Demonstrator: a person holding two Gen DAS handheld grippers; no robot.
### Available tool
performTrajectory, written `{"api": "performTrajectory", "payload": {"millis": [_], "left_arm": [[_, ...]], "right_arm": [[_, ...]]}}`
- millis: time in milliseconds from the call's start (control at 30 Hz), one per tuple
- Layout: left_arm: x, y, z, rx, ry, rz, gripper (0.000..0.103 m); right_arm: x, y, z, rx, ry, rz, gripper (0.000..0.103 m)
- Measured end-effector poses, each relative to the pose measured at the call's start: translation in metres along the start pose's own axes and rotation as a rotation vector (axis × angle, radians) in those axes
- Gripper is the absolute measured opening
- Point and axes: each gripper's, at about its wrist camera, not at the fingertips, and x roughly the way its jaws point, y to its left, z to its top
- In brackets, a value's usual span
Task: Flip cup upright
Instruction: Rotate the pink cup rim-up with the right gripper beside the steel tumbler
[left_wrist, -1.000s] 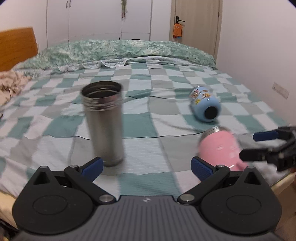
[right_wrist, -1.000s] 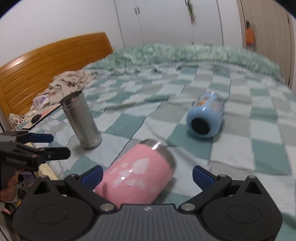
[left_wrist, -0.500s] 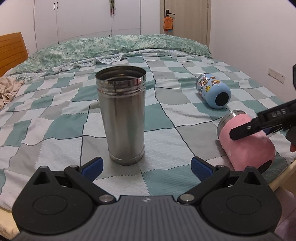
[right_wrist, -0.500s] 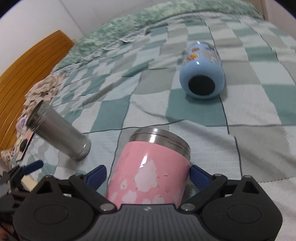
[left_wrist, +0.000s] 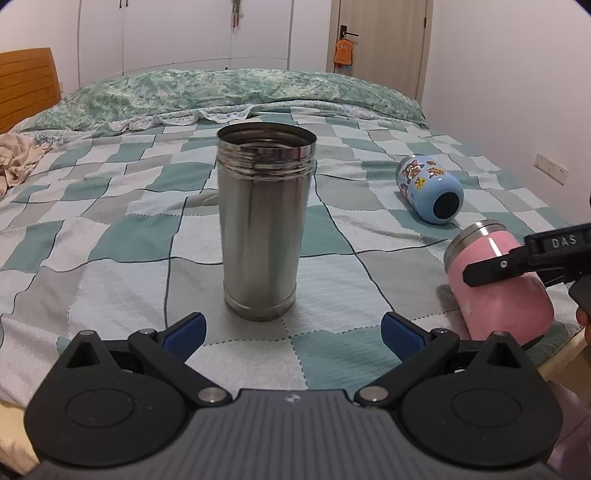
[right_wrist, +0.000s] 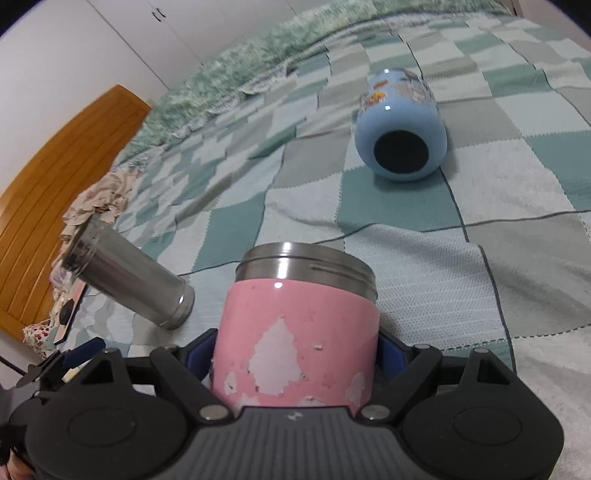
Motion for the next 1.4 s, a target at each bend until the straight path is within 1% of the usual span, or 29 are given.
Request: {"api": "performTrajectory", "payload": {"millis": [233,367,467,567,667,833,933,1067,1100,1133,1233,1333,1400], "left_arm": [[-0.009,0.007,-0.004,-0.028,-0.005,0.002,0.103],[-0.014,0.011,-0.005,-0.039,-0.011,0.005,0.103],[-0.017,0.012,-0.002,-0.044,-0.020,0.017,0.103],[-0.018,0.014,0.001,-0.059,-0.036,0.040,0.103],[-0.018,0.018,0.005,-0.087,-0.054,0.058,0.103],[-0.019,0.023,0.008,-0.113,-0.073,0.098,0.103],[-0.018,0.027,0.007,-0.124,-0.078,0.111,0.103],[-0.015,0.028,0.007,-0.121,-0.073,0.116,0.103],[-0.015,0.028,0.006,-0.120,-0.072,0.118,0.103],[-0.015,0.028,0.005,-0.119,-0.071,0.120,0.103],[-0.016,0.027,0.003,-0.117,-0.067,0.121,0.103],[-0.019,0.026,-0.003,-0.122,-0.067,0.144,0.103],[-0.020,0.030,-0.009,-0.125,-0.058,0.159,0.103]], "right_arm": [[-0.025,0.009,-0.013,-0.102,-0.114,0.039,0.085],[-0.037,0.027,-0.015,-0.206,-0.203,0.046,0.084],[-0.041,0.049,-0.008,-0.300,-0.275,0.040,0.084],[-0.033,0.072,0.000,-0.390,-0.330,0.027,0.084],[-0.015,0.096,0.008,-0.476,-0.371,0.009,0.084],[0.021,0.121,0.008,-0.606,-0.435,-0.051,0.084],[0.040,0.123,0.002,-0.649,-0.440,-0.068,0.084],[0.069,0.111,-0.007,-0.626,-0.376,-0.089,0.084],[0.067,0.108,-0.011,-0.627,-0.406,-0.080,0.084],[0.066,0.107,-0.012,-0.627,-0.414,-0.077,0.084],[0.066,0.105,-0.013,-0.623,-0.413,-0.076,0.084],[0.065,0.102,-0.016,-0.616,-0.422,-0.072,0.085],[0.065,0.103,-0.014,-0.621,-0.399,-0.078,0.086]]}}
